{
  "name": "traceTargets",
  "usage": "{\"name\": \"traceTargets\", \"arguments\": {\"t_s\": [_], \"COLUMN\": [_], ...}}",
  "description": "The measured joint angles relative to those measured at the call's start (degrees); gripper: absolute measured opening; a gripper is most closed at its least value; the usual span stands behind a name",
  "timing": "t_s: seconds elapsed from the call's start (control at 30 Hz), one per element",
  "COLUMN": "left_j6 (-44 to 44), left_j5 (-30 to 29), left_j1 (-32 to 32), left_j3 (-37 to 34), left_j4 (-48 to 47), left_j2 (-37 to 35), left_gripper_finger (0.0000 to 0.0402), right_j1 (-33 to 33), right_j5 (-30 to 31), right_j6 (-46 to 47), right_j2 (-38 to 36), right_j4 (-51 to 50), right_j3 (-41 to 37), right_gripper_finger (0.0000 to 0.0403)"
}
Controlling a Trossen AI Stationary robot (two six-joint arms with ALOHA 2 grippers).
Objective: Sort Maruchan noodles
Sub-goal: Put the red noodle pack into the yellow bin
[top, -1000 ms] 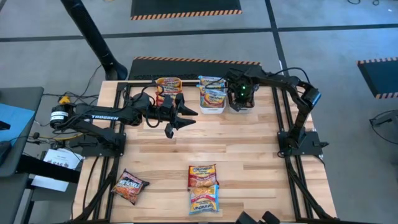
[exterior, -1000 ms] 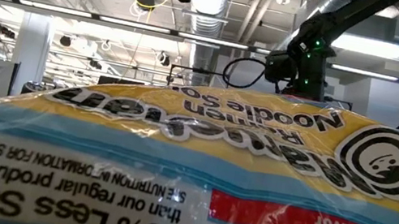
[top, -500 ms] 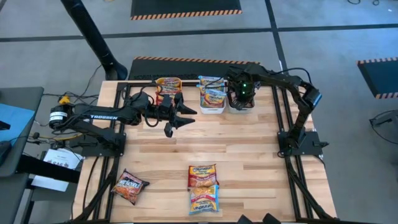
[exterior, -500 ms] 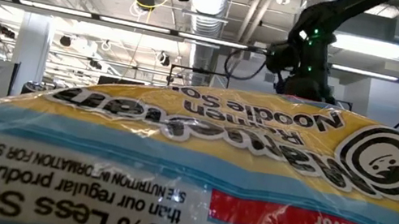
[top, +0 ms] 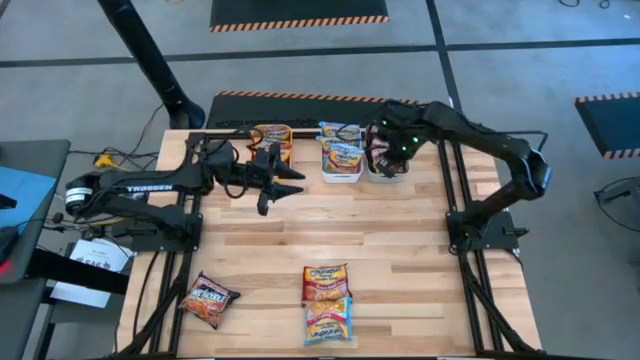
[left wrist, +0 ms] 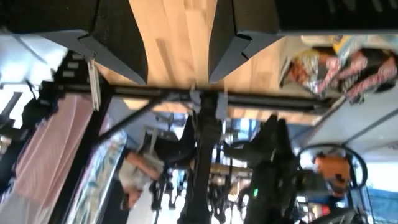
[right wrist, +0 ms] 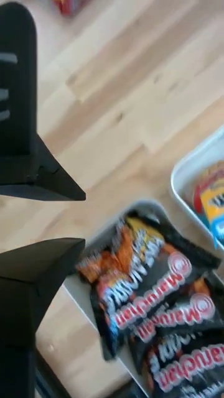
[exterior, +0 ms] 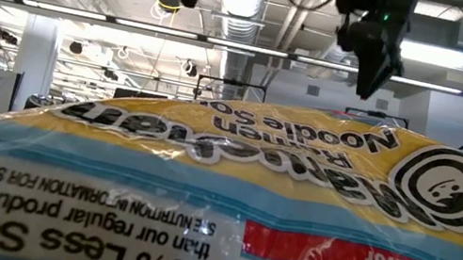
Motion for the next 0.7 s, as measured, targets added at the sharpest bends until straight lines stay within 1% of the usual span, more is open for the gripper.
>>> {"name": "traceTargets", "arguments": {"t_s": [0.07, 0.2, 0.4, 0.53, 0.7], "left_j6": [0.6, 0.2, -0.1, 0.2, -2.3], "left_j5": [0.0, -0.1, 0.0, -0.1, 0.5], "left_j1": [0.0, 0.0, 0.0, 0.0, 0.0], "left_j3": [0.0, 0.0, 0.0, 0.0, 0.0], "left_j4": [-4.0, -10.7, -19.1, -23.7, -26.2], "left_j2": [-1.8, -5.0, -9.7, -11.8, -12.8], "left_gripper_finger": [0.0158, 0.0158, 0.0158, 0.0158, 0.0158], "right_j1": [2.0, 7.1, 15.2, 21.0, 27.2], "right_j5": [-0.6, -1.0, -4.5, -4.6, -4.6], "right_j6": [1.7, 2.1, 4.8, 6.6, 9.4], "right_j2": [-0.9, -1.7, -0.9, -1.0, -1.0], "right_j4": [-0.4, -2.1, -2.2, 0.4, 5.7], "right_j3": [0.0, 0.0, 0.0, 0.0, 0.0], "right_gripper_finger": [0.0132, 0.0132, 0.0134, 0.0148, 0.0178]}}
